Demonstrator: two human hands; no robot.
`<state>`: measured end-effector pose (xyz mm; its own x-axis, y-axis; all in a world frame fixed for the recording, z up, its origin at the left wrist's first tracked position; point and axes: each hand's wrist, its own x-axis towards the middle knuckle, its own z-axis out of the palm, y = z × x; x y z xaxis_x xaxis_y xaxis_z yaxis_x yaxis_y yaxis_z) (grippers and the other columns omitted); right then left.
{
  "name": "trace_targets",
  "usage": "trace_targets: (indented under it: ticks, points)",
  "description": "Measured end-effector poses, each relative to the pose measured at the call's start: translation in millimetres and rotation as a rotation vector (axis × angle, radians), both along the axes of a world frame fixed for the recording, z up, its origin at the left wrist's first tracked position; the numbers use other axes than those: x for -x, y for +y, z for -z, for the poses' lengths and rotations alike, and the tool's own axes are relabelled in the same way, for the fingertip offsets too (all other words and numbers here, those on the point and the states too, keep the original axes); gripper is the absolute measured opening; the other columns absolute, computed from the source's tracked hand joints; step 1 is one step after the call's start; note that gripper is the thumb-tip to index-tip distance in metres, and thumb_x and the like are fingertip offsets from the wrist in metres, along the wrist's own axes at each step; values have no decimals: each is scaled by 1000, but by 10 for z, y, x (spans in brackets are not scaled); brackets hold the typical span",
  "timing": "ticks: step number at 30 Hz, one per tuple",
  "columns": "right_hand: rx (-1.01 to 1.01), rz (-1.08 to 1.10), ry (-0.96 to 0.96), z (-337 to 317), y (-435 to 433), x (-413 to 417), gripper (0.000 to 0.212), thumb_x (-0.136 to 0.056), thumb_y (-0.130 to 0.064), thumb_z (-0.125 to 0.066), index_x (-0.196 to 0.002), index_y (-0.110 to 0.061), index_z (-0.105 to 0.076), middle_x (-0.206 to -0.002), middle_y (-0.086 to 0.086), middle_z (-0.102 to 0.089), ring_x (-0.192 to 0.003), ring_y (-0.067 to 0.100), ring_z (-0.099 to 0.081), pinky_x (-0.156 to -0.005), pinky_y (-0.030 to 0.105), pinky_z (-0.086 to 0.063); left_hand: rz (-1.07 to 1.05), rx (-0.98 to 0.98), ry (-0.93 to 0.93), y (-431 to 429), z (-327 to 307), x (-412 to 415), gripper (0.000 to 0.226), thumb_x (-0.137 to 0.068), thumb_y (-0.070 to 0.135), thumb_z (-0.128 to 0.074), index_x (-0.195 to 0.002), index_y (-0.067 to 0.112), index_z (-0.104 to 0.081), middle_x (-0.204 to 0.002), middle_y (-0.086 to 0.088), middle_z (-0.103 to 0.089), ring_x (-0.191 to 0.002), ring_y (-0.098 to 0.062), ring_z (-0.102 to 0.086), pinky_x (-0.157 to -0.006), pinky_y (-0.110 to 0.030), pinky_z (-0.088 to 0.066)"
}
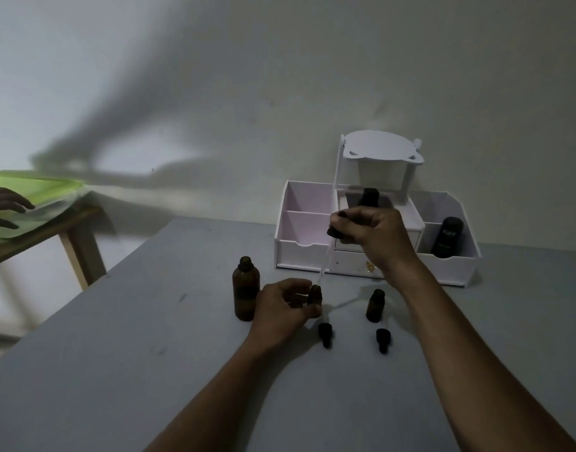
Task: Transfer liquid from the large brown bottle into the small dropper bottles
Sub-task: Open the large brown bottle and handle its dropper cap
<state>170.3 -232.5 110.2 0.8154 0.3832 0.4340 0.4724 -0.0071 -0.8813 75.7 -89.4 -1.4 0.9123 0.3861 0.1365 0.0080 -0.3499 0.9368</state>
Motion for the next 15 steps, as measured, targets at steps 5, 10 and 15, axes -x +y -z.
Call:
trace_targets:
  ticks: [5,10,15]
  points:
    - [34,4,17,72,22,-17,5,-87,-13,-73,-91,-13,-76,-84,3,-77,-79,13,-76,-77,28,-61,9,-46,-11,-13,-9,15,44,-83,11,-79,-125,16,-68,-122,3,-70,-98,0,-62,-87,-10,-48]
    - [76,16,-38,113,48,-5,7,-88,-15,-72,-88,-21,-74,-83,-5,-76,-77,5,-75,-73,19,-60,8,-57,-23,-41,-23,40,38,-86,9,-76,-123,16,-69,-114,10,-68,-103,-1,-60,-98,-20,-45]
    - [80,35,-68,123,63,-6,6,-87,-15,-73,-87,-20,-76,-82,-1,-77,-77,10,-75,-75,24,-60,7,-60,-21,-40,-6,21,35,-85,9,-76,-119,18,-71,-99,21,-64,-87,11,-60,-85,-9,-49]
